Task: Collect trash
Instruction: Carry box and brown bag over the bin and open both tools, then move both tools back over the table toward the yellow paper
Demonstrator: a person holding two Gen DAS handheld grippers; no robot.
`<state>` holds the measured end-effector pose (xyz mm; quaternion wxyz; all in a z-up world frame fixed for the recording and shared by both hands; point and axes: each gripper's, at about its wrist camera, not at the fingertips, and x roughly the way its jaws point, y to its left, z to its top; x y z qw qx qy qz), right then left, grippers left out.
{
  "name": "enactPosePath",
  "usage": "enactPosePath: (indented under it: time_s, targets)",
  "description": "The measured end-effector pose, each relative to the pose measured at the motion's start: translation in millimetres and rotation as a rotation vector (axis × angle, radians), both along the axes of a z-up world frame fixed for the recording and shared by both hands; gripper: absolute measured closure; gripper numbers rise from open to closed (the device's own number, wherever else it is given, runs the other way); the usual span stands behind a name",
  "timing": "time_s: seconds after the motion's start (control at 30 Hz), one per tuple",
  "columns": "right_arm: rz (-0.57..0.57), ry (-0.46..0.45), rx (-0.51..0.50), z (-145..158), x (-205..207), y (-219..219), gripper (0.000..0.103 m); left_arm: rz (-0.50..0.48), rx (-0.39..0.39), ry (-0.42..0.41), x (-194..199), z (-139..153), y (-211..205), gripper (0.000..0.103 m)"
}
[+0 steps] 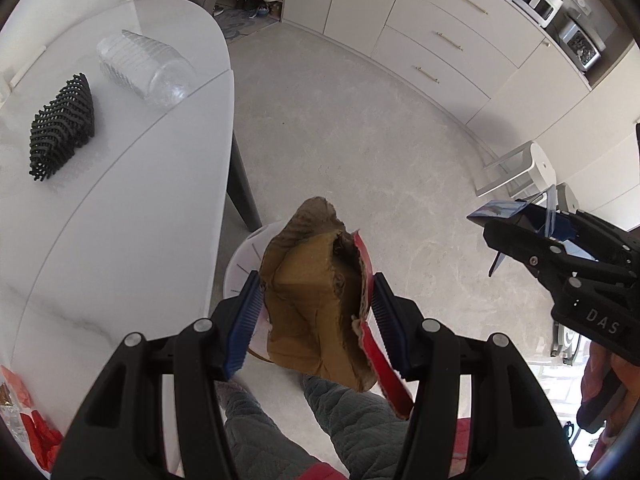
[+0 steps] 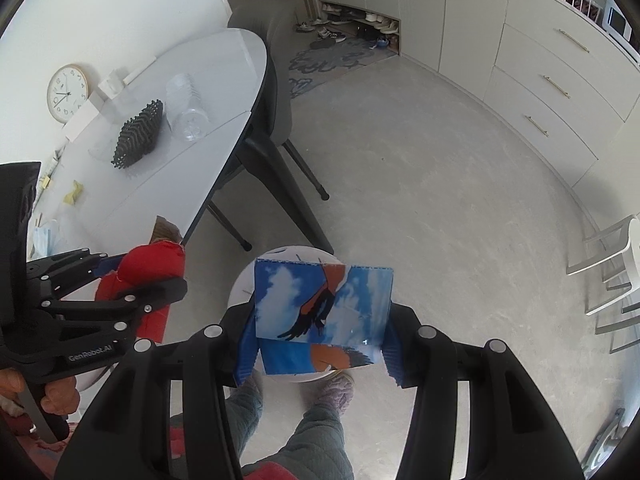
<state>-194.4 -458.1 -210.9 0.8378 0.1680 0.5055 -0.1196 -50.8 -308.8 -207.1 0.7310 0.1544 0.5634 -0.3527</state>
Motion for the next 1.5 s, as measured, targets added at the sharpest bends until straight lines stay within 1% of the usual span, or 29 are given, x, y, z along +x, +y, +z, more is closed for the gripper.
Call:
enactPosePath:
  time_s: [0.13,0.17,0.3,0.33,0.47,0.6,0.63,0.67,0.77,0.87,0.97,1.0,1.03,1.07,1.1,1.17,1.23,1.33,1.37,1.43,1.5]
  targets:
    - [0.013,0.002,0.004,-1,-5,-2,0.052,0.008,0.005,0.005,-4,-4,-4,0.047]
    - [0.016,0.001,0.007,-2,-7,-2,0.052,0.011,0.005,0.010,-4,-4,-3,0.042]
    - [0.024,0.001,0.022,-3,-5,1,0.052,0.029,0.003,-0.003,-5,-1,3,0.034]
    - [0.027,0.000,0.024,-3,-5,2,0.052,0.037,0.004,-0.009,-5,1,6,0.030]
    - [0.038,-0.005,0.041,-4,-2,7,0.052,0.060,0.007,-0.006,-2,6,19,0.029]
    - [0.057,-0.006,0.050,-6,2,15,0.052,0.100,0.006,-0.029,6,18,38,0.029]
    - [0.064,-0.004,0.052,-7,4,19,0.052,0.110,0.004,-0.036,7,21,43,0.026]
    - [0.071,0.000,0.056,-10,6,22,0.052,0.126,0.002,-0.047,9,26,49,0.019]
    - [0.089,0.014,0.073,-19,13,32,0.052,0.175,-0.005,-0.084,17,39,72,0.019]
    - [0.104,0.031,0.098,-30,21,42,0.052,0.209,0.002,-0.101,26,46,89,0.019]
    - [0.116,0.055,0.111,-41,29,53,0.048,0.252,0.007,-0.099,33,49,110,0.019]
    - [0.120,0.062,0.112,-44,31,56,0.045,0.265,0.009,-0.098,36,50,117,0.019]
    - [0.128,0.074,0.114,-47,33,60,0.037,0.276,0.011,-0.097,38,50,122,0.019]
    - [0.129,0.083,0.106,-50,35,63,0.033,0.286,0.014,-0.094,40,50,128,0.019]
    - [0.130,0.088,0.099,-51,37,66,0.027,0.298,0.018,-0.089,42,50,134,0.019]
    - [0.129,0.098,0.090,-52,40,73,0.024,0.317,0.028,-0.081,47,49,144,0.019]
    - [0.130,0.088,0.101,-48,44,77,0.019,0.337,0.035,-0.083,51,50,154,0.019]
    - [0.129,0.070,0.086,-36,51,84,0.013,0.372,0.033,-0.092,58,53,170,0.019]
    - [0.129,0.063,0.080,-30,54,87,0.012,0.380,0.032,-0.092,60,54,174,0.019]
    - [0.128,0.041,0.076,-18,60,93,0.005,0.404,0.027,-0.098,66,57,185,0.019]
    - [0.126,0.004,0.072,0,68,98,0.003,0.431,0.022,-0.109,73,60,197,0.019]
